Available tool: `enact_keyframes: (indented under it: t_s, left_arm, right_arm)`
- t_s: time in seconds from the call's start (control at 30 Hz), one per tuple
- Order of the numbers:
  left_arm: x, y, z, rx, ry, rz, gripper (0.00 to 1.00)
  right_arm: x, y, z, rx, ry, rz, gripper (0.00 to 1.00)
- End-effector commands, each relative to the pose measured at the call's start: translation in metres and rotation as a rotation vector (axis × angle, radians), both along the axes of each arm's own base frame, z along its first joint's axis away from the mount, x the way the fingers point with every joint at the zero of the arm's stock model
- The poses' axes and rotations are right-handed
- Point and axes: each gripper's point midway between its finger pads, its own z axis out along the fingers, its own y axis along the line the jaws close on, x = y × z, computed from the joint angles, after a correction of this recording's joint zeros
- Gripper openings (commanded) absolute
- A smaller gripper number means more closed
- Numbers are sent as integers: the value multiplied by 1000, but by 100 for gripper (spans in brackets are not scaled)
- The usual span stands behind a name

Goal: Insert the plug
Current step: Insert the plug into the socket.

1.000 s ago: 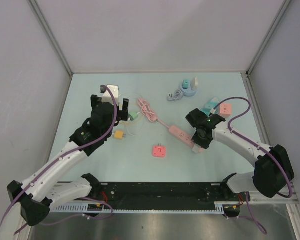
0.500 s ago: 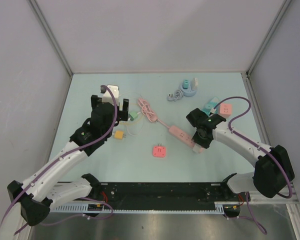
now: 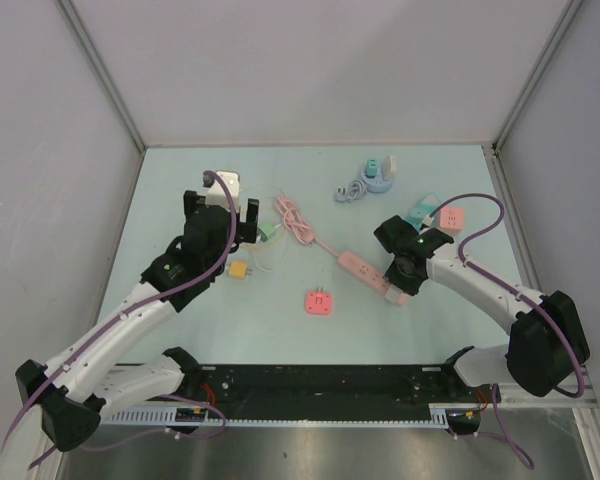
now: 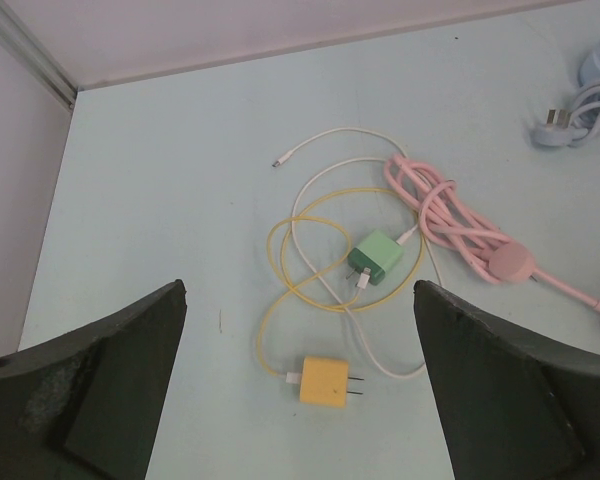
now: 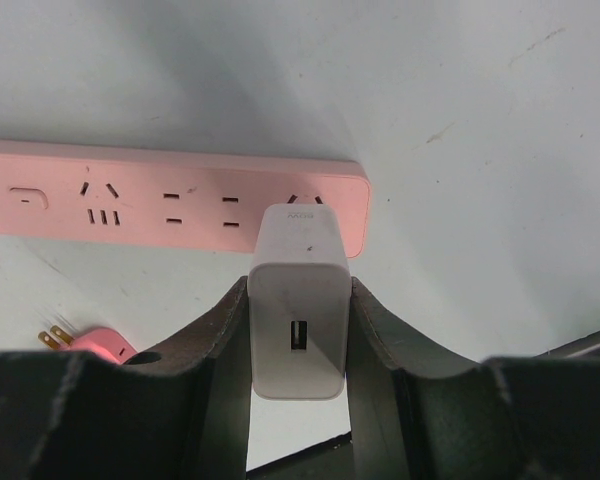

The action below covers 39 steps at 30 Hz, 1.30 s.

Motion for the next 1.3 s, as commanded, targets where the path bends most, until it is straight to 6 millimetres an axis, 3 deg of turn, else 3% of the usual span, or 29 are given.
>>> enact_keyframes:
  t_s: [0.0,1.0,1.27]
  left_arm:
    - [4,-2,7,-22,-30,-3,100]
    - [4,-3,5,-22,-21,-15,100]
    - [4,-3,5,-20,-22,-12,100]
  right_arm:
    - [1,-9,1,-16,-24,-47,0]
    - [-15,-11,-5,-33,35,-38,0]
    - [-16,-12,-22,-84,94,-10,0]
